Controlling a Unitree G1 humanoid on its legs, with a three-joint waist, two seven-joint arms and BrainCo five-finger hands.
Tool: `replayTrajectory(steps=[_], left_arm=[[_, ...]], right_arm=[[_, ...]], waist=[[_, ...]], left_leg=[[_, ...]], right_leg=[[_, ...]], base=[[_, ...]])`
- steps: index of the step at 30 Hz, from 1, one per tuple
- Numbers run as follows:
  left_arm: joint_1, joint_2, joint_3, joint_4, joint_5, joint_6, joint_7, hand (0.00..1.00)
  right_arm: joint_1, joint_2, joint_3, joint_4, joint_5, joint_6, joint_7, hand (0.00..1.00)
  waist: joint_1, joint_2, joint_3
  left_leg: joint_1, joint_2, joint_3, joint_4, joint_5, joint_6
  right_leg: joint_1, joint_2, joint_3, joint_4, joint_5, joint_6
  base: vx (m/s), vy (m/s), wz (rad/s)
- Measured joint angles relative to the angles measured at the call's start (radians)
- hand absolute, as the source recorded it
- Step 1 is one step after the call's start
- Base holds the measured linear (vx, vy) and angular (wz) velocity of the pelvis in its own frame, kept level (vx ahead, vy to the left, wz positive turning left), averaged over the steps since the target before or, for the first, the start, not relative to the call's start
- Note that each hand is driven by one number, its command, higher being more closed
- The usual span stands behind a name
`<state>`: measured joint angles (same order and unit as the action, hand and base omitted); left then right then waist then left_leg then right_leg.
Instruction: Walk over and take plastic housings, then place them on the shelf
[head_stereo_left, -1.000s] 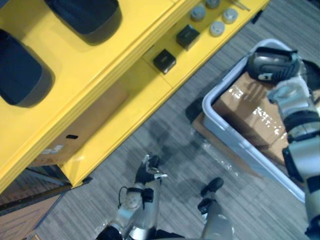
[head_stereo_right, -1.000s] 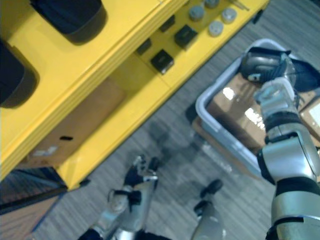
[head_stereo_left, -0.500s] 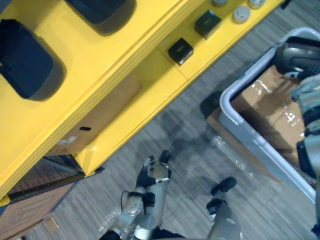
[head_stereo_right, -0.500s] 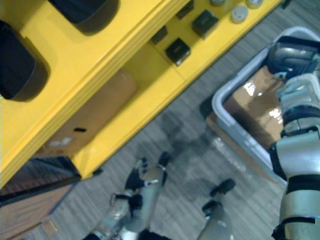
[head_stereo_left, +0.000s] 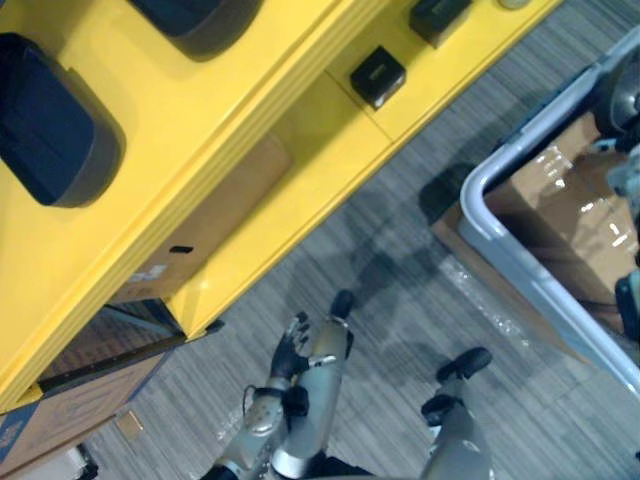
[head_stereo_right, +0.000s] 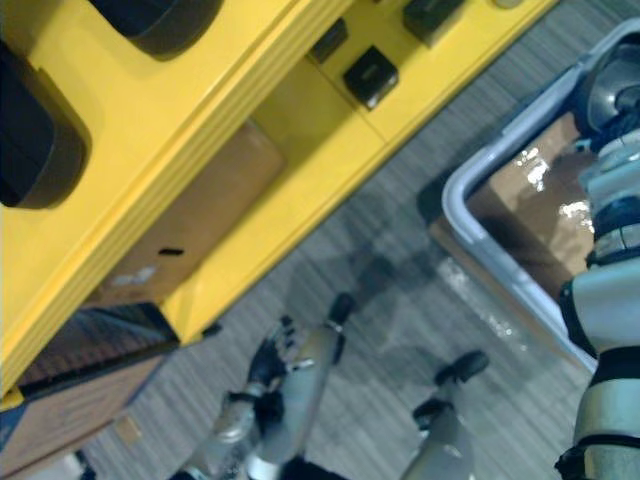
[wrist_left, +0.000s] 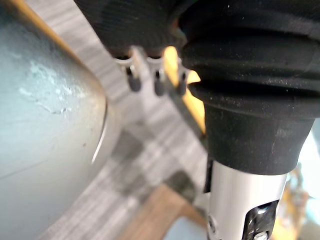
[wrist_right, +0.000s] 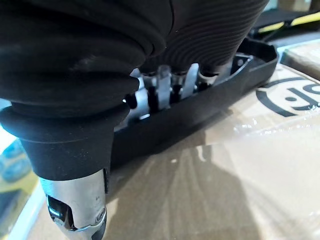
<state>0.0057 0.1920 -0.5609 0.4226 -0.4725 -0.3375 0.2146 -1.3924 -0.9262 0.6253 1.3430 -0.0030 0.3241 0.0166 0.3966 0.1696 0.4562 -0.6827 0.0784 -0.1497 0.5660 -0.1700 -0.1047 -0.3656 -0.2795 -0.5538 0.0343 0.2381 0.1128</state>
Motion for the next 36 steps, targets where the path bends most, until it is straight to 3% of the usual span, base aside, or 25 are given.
replayTrajectory(steps=[4, 8, 11, 15, 20, 24, 26, 28, 32, 36], left_arm=[[0.027, 0.028, 0.038, -0.059, 0.0, 0.014, -0.015, 0.0], [0.055, 0.059, 0.082, -0.101, -0.001, 0.05, -0.035, 0.0], [0.066, 0.083, 0.108, -0.142, -0.002, 0.064, -0.049, 0.0], [0.077, 0.097, 0.129, -0.168, -0.001, 0.093, -0.072, 0.0], [0.09, 0.126, 0.175, -0.178, -0.001, 0.124, -0.088, 0.0], [0.107, 0.154, 0.19, -0.201, 0.0, 0.129, -0.101, 0.0], [0.109, 0.155, 0.2, -0.208, -0.001, 0.129, -0.102, 0.0], [0.109, 0.156, 0.209, -0.208, -0.001, 0.129, -0.102, 0.0], [0.109, 0.156, 0.209, -0.205, -0.001, 0.126, -0.1, 0.0], [0.108, 0.154, 0.203, -0.194, 0.0, 0.118, -0.099, 0.0]], right_arm=[[-0.018, -0.044, 0.018, 0.005, -0.002, 0.006, 0.173, 0.0], [-0.029, -0.068, 0.064, 0.013, -0.016, 0.006, 0.403, 0.0], [-0.026, -0.069, 0.095, 0.021, -0.016, 0.005, 0.521, 0.0], [-0.016, -0.07, 0.116, 0.02, -0.022, 0.001, 0.618, 0.0], [0.016, -0.066, 0.172, 0.018, -0.046, -0.002, 0.769, 0.0], [0.094, -0.035, 0.195, 0.024, -0.051, -0.001, 0.875, 0.0], [0.117, -0.033, 0.204, 0.027, -0.051, -0.01, 0.882, 0.0], [0.133, -0.033, 0.204, 0.027, -0.05, -0.048, 0.864, 0.0], [0.166, -0.027, 0.2, 0.023, -0.064, -0.115, 0.729, 0.0], [0.204, -0.013, 0.128, 0.017, -0.163, -0.202, 0.547, 0.0]], waist=[[0.0, -0.019, 0.012], [-0.001, -0.039, 0.025], [-0.001, -0.058, 0.034], [0.0, -0.073, 0.031], [0.0, -0.111, 0.025], [-0.001, -0.132, 0.02], [-0.001, -0.132, 0.02], [-0.003, -0.133, 0.019], [-0.005, -0.136, 0.018], [-0.009, -0.143, 0.014]], left_leg=[[0.009, 0.0, -0.008, 0.0, -0.001, 0.0], [0.043, 0.008, -0.01, -0.002, -0.009, -0.004], [0.061, 0.017, -0.013, -0.005, -0.013, -0.007], [0.077, 0.017, -0.014, -0.006, -0.013, -0.007], [0.098, 0.019, -0.015, -0.013, -0.012, -0.007], [0.106, 0.023, -0.015, -0.017, -0.012, -0.008], [0.106, 0.028, -0.016, -0.018, -0.01, -0.01], [0.106, 0.034, -0.019, -0.022, -0.008, -0.015], [0.107, 0.042, -0.025, -0.044, 0.008, -0.027], [0.104, 0.045, -0.025, -0.071, 0.026, -0.033]], right_leg=[[0.019, 0.004, -0.015, -0.008, 0.0, 0.0], [0.054, 0.013, -0.02, -0.008, -0.001, -0.001], [0.071, 0.022, -0.022, -0.008, -0.007, -0.01], [0.09, 0.022, -0.023, -0.007, -0.011, -0.016], [0.109, 0.024, -0.023, -0.006, -0.011, -0.016], [0.117, 0.028, -0.022, -0.007, -0.014, -0.02], [0.117, 0.033, -0.022, -0.008, -0.015, -0.021], [0.117, 0.04, -0.022, -0.009, -0.016, -0.023], [0.113, 0.051, -0.024, -0.018, -0.014, -0.02], [0.097, 0.052, -0.023, -0.018, -0.012, -0.017]], base=[[-0.02, 0.045, 0.06], [-0.01, 0.026, 0.0], [-0.03, 0.017, -0.01], [-0.05, 0.052, 0.02], [-0.04, 0.054, 0.02], [-0.03, 0.044, 0.0], [-0.06, 0.04, -0.03], [-0.06, 0.017, -0.02], [-0.05, 0.001, 0.01], [-0.05, 0.016, -0.01]])
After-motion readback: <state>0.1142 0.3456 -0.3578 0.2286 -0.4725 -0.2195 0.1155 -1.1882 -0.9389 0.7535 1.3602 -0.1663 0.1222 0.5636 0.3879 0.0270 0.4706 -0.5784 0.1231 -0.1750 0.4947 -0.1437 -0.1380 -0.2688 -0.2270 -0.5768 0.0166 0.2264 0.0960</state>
